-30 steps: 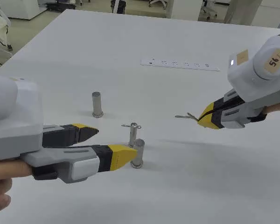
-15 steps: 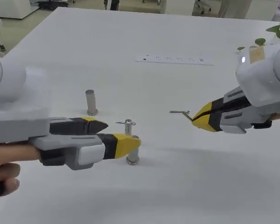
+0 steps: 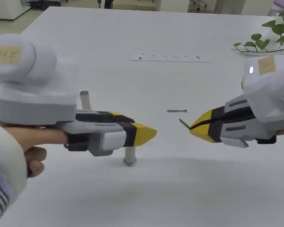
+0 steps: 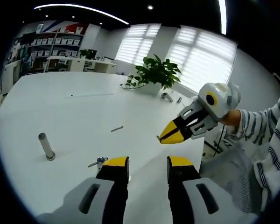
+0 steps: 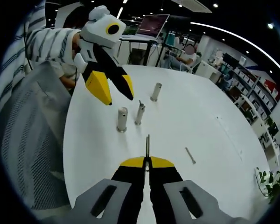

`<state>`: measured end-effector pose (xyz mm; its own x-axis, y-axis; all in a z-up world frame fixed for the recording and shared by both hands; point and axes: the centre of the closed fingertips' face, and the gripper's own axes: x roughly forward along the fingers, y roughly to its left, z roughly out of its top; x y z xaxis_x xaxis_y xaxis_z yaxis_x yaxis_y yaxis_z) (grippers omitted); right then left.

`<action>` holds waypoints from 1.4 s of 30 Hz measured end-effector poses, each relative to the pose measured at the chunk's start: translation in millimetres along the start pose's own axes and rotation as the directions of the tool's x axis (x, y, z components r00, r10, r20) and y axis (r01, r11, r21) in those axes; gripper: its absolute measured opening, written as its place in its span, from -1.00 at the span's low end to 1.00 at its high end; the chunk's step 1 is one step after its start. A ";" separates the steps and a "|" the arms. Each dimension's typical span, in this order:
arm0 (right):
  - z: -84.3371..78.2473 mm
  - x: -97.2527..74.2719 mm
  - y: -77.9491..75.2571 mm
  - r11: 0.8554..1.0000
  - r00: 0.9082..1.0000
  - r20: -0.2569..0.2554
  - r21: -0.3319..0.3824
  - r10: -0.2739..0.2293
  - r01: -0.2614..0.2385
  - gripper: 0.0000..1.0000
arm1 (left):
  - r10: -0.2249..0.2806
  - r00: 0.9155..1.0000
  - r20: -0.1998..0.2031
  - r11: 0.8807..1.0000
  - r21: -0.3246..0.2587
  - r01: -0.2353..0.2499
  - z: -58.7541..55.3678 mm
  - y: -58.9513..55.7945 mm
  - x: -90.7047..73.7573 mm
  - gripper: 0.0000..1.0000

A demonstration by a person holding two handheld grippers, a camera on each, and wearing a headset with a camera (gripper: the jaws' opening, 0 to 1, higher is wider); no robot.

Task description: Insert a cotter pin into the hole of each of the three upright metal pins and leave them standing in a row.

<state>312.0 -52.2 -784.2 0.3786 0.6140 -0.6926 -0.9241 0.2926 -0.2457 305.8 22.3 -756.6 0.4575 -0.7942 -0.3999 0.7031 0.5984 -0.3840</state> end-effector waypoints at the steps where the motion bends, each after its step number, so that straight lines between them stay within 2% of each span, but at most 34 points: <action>1: -0.1 -0.3 1.1 1.000 1.000 0.002 -0.002 -0.003 0.003 -0.95 | -0.005 1.000 -0.004 1.000 -0.002 0.005 -0.5 -0.9 1.9 -0.40; 7: 2.7 -3.5 8.7 0.998 0.999 0.027 -0.046 -0.031 0.032 -0.95 | -0.041 0.998 -0.044 0.999 -0.009 0.040 -7.6 -8.4 12.7 -0.42; 13: 2.1 -1.9 22.7 0.995 1.000 0.019 -0.096 -0.023 0.025 -0.95 | -0.082 0.995 -0.064 0.996 -0.049 0.079 -11.8 -19.8 21.0 -0.50; 17: 2.1 1.2 27.3 0.994 1.000 0.025 -0.108 -0.011 0.014 -0.95 | -0.106 0.991 -0.079 0.993 -0.054 0.102 -15.1 -27.7 25.7 -0.48; 20: 3.8 1.9 31.5 0.991 1.000 0.022 -0.133 -0.017 0.020 -0.95 | -0.120 0.989 -0.090 0.991 -0.071 0.114 -18.3 -31.6 28.5 -0.49; 26: 9.7 1.8 37.1 0.989 0.999 0.036 -0.142 -0.033 0.037 -0.95 | -0.157 0.983 -0.100 0.983 -0.109 0.146 -22.4 -40.8 31.4 -0.59; 28: 10.8 1.3 37.1 0.983 0.998 0.027 -0.175 -0.050 0.054 -0.95 | -0.159 0.982 -0.101 0.982 -0.119 0.147 -23.2 -41.5 32.0 -0.66; 33: 14.4 1.6 41.7 0.979 0.998 0.029 -0.194 -0.060 0.064 -0.94 | -0.176 0.981 -0.081 0.973 -0.163 0.161 -21.0 -43.8 33.0 -0.79; 37: 13.7 1.9 42.5 0.976 0.997 0.022 -0.207 -0.068 0.071 -0.94 | -0.176 0.980 -0.096 0.972 -0.172 0.158 -24.4 -42.9 32.9 -0.87; 42: 13.2 1.6 44.4 0.974 0.998 0.018 -0.216 -0.068 0.070 -0.94 | -0.173 0.980 -0.096 0.972 -0.181 0.153 -25.7 -41.3 33.1 -0.93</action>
<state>272.3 -28.6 -787.2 0.4412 0.6056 -0.6622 -0.8846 0.1695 -0.4344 277.9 -26.0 -775.4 0.2751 -0.8718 -0.4053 0.6550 0.4786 -0.5847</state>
